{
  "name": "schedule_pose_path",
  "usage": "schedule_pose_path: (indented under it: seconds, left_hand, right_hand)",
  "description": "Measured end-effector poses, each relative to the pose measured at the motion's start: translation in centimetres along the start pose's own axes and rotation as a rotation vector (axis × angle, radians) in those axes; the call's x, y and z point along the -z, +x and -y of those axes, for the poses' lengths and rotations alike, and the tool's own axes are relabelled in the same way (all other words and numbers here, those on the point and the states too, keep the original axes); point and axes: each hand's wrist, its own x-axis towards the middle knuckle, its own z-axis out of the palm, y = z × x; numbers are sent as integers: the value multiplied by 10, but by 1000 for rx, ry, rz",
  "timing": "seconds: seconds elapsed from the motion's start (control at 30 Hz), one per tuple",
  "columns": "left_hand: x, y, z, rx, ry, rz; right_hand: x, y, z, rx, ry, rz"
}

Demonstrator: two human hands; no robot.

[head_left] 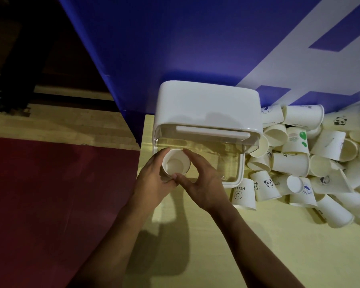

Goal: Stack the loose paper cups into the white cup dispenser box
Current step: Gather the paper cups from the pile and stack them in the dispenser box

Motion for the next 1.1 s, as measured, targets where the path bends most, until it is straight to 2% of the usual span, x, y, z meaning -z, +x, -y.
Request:
schedule_pose_path:
  seconds: [0.27, 0.37, 0.57, 0.7, 0.83, 0.93, 1.1]
  left_hand:
    - [11, -10, -18, 15, -33, 1]
    - [15, -27, -32, -35, 6, -33]
    - [-6, -40, -81, -223, 81, -158]
    - [-43, -26, -132, -302, 114, -120]
    - [-105, 5, -190, -388, 144, 19]
    - [-157, 38, -233, -426, 265, 61]
    - [-223, 106, -274, -385, 495, 153]
  right_hand:
    - [15, -10, 5, 4, 6, 18]
    - [41, -27, 1, -10, -17, 6]
    - [114, -61, -23, -58, -45, -123]
    - [160, -80, -49, -82, -37, -197]
    - [202, -101, -82, -113, -54, -265]
    - [234, -115, -107, -142, -65, -289]
    - [288, -124, -143, -179, -61, -333]
